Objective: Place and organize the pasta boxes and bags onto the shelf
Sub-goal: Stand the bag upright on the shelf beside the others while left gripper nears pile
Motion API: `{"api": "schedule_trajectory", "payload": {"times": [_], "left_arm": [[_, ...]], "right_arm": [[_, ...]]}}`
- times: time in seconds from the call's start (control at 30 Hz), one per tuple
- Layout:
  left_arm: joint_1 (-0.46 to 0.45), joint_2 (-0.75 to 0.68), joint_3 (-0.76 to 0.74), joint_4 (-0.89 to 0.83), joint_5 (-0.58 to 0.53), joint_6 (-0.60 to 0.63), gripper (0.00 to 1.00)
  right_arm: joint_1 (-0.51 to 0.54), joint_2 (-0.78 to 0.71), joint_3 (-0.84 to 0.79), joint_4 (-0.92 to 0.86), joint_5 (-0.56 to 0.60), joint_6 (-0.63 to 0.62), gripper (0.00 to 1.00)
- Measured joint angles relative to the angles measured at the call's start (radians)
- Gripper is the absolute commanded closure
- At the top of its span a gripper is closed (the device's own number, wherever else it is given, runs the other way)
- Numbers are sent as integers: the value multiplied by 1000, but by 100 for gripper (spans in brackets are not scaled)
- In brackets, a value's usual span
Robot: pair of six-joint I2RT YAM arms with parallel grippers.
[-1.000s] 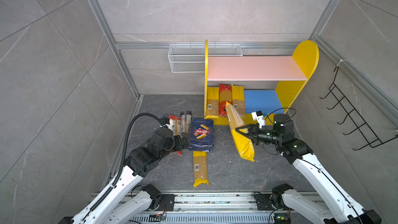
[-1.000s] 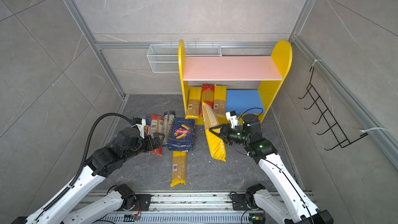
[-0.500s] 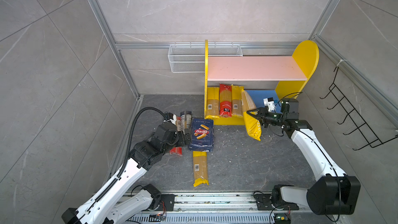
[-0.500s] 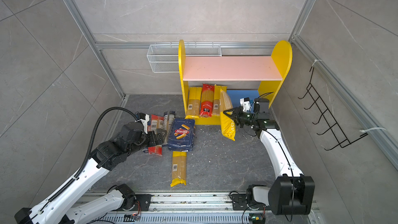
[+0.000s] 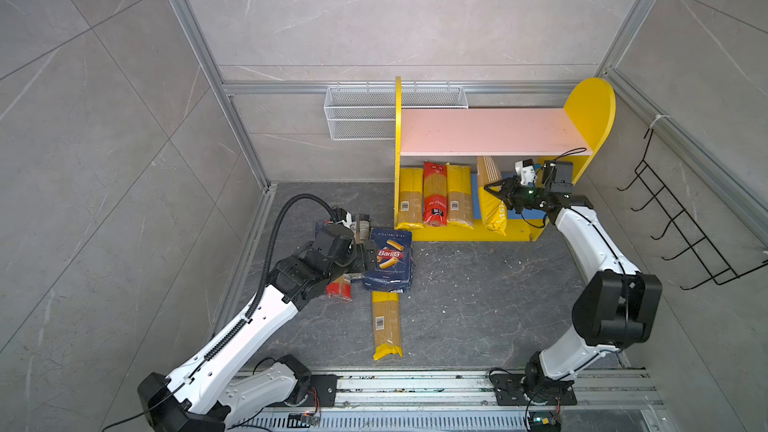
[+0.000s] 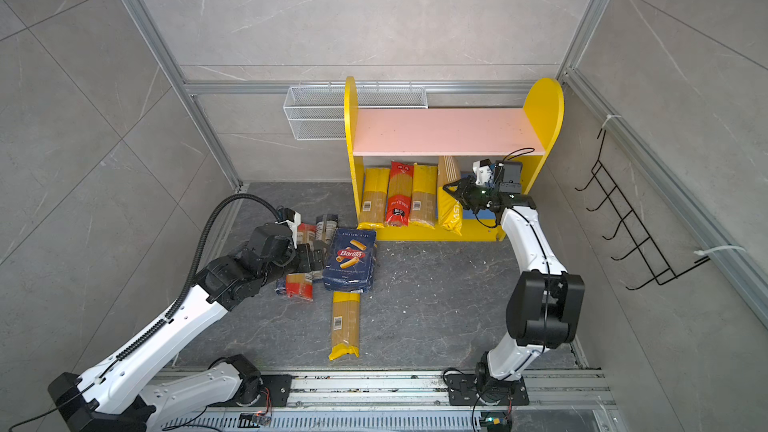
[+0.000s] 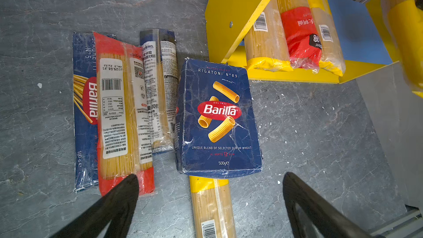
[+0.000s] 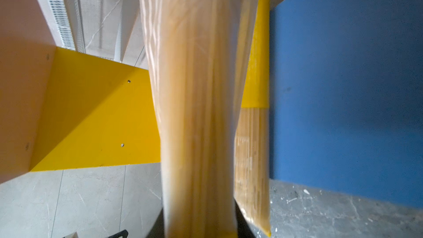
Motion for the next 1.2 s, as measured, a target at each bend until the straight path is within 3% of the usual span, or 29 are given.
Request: {"api": "schedule_trajectory", "payload": {"times": [0.37,0.43,0.5,0.6,0.97,1.2], "left_arm": [[21,8,0,21,0,22,0],[24,10,0,26,1,24,0],[27,14,0,27,3,26,0],[32,18,0,28,7,26,0],[34,7,-5,29,16,26,0],[36,-71,-41,27,21,19,0]], "right_arm": [[-2,209,174,-72,85,-58,73],[-3,226,200,-89,87,-71,62],[-3,248,224,-100,89,-80,42],[-3,269,243,-98,87,-98,32],[-4,244,211,-87,84,-111,29],[-3,40,51,-103,129,-141,27]]}}
